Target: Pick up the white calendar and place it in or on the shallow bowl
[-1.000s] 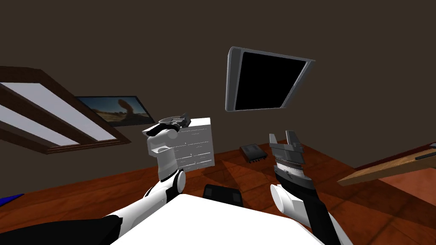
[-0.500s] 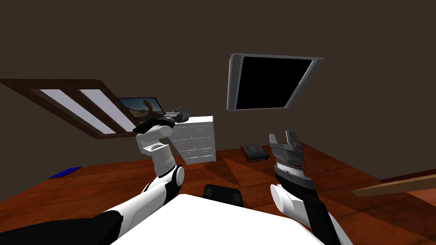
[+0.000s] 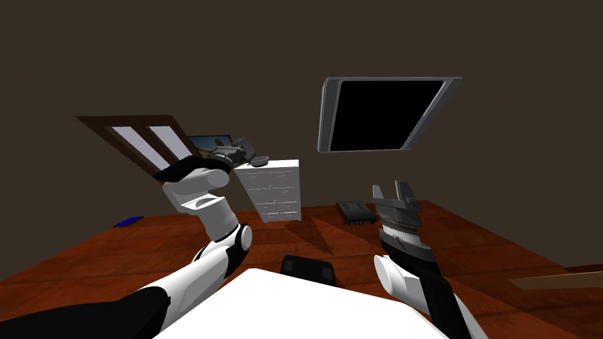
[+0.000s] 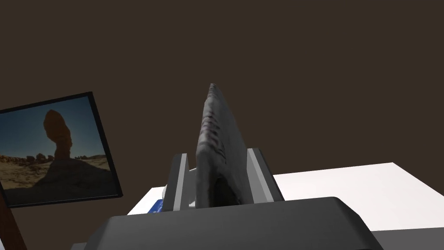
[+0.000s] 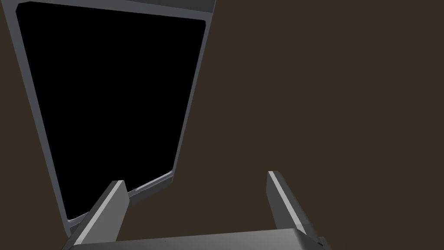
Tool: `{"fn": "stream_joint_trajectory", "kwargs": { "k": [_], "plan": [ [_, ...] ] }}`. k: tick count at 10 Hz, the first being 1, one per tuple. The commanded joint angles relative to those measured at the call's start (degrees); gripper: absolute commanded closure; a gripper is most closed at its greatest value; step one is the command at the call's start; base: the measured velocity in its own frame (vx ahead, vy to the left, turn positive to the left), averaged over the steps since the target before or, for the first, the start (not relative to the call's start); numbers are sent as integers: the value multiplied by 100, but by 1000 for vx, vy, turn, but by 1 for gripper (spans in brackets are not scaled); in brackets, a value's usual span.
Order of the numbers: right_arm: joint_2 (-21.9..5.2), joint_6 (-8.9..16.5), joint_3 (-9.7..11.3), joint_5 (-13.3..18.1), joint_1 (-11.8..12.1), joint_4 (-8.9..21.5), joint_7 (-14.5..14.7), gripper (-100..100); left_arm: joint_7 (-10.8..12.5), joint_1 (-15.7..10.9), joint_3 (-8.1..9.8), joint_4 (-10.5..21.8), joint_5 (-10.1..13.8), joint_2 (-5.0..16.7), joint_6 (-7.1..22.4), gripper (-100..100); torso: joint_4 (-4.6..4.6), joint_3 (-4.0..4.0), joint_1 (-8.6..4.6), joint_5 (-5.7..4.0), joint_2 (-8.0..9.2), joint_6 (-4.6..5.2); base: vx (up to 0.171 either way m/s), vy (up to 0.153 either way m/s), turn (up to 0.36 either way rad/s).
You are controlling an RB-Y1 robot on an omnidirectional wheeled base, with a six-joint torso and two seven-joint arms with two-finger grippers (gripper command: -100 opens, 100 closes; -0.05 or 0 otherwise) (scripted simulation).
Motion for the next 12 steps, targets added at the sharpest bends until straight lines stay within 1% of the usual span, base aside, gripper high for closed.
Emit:
{"fn": "stream_joint_trajectory", "kwargs": {
  "k": [1,2,3,4,7,10,12],
  "plan": [
    [0,0,0,0,0,0,0,0,108,-12,64,-167,76,179,176,100,0,0,0,0,0,0,-85,37,43],
    [0,0,0,0,0,0,0,0,145,-18,74,-223,85,226,245,100,-1,-1,3,0,-2,1,-55,46,19],
    [0,0,0,0,0,0,0,0,212,-24,89,-328,99,314,398,100,-2,-6,7,-1,-12,4,-21,61,-4],
    [0,0,0,0,1,0,0,0,242,-24,95,-377,104,355,484,100,-6,-15,8,-3,-25,8,3,57,-18],
    [-1,0,-1,0,1,0,0,0,323,-16,104,-508,112,464,782,100,-17,-40,6,-7,-67,18,39,72,-48],
    [-1,0,-1,0,2,0,0,0,393,-7,105,-618,108,554,1148,100,-25,-59,12,-8,-97,27,98,98,-73],
    [-1,0,-1,0,2,0,0,0,433,-1,103,-674,101,596,1436,100,-31,-70,20,-8,-116,33,138,139,-109]
  ]
}}
